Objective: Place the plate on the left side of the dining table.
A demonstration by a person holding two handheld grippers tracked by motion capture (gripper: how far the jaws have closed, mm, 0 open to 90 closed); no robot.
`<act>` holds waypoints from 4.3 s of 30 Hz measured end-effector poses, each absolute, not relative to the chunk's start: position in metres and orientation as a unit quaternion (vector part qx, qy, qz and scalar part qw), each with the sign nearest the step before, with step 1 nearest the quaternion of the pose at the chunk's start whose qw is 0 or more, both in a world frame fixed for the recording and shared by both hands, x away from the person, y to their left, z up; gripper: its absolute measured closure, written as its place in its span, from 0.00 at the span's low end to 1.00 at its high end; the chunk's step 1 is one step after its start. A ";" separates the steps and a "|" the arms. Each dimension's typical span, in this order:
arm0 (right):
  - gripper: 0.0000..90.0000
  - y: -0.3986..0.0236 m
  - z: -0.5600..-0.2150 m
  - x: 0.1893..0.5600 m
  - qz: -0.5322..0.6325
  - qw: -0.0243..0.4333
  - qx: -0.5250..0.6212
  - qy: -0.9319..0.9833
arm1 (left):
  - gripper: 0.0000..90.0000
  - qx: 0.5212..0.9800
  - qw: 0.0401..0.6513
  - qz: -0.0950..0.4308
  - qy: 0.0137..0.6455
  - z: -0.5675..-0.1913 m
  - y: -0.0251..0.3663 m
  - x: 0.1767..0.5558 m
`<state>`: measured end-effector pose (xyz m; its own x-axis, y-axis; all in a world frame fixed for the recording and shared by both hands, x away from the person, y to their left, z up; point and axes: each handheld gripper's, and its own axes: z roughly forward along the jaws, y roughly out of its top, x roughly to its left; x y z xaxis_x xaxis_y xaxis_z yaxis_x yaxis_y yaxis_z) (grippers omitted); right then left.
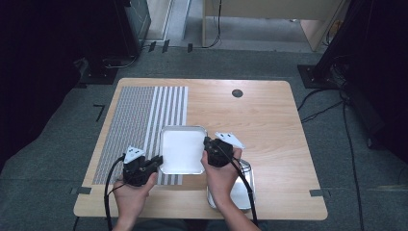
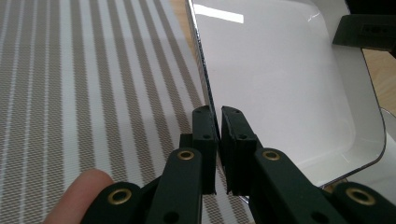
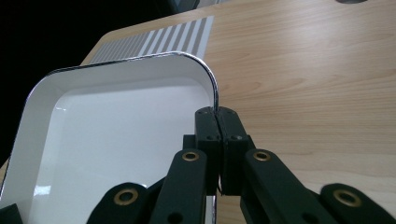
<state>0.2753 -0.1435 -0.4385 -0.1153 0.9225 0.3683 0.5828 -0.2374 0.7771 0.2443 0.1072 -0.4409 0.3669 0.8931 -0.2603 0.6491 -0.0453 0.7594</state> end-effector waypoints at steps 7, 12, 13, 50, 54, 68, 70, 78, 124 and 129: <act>1.00 -0.111 -0.438 0.295 0.454 0.173 0.633 0.602 | 0.96 0.696 0.420 0.156 0.561 -0.441 0.137 0.254; 1.00 -0.083 -0.439 0.311 0.447 0.167 0.634 0.609 | 0.97 0.683 0.416 0.158 0.580 -0.444 0.160 0.265; 1.00 -0.079 -0.439 0.313 0.446 0.165 0.634 0.610 | 0.97 0.679 0.417 0.157 0.584 -0.445 0.165 0.268; 1.00 0.017 -0.491 0.434 0.381 0.123 0.668 0.628 | 1.00 0.650 0.350 0.156 0.657 -0.488 0.235 0.378; 0.99 0.017 -0.493 0.440 0.379 0.125 0.670 0.626 | 1.00 0.651 0.345 0.157 0.658 -0.488 0.234 0.385; 0.99 0.015 -0.499 0.452 0.380 0.119 0.674 0.622 | 0.98 0.651 0.335 0.176 0.658 -0.494 0.228 0.396; 0.99 0.015 -0.500 0.452 0.378 0.119 0.674 0.623 | 0.98 0.651 0.333 0.179 0.658 -0.495 0.227 0.397; 0.99 0.014 -0.502 0.455 0.384 0.119 0.670 0.624 | 0.98 0.649 0.334 0.181 0.659 -0.498 0.226 0.399; 0.32 -0.017 -0.474 0.436 0.425 0.127 0.547 0.710 | 0.33 0.648 0.395 0.190 0.622 -0.480 0.221 0.374; 0.31 -0.035 -0.472 0.430 0.426 0.133 0.548 0.707 | 0.28 0.646 0.416 0.192 0.611 -0.475 0.218 0.364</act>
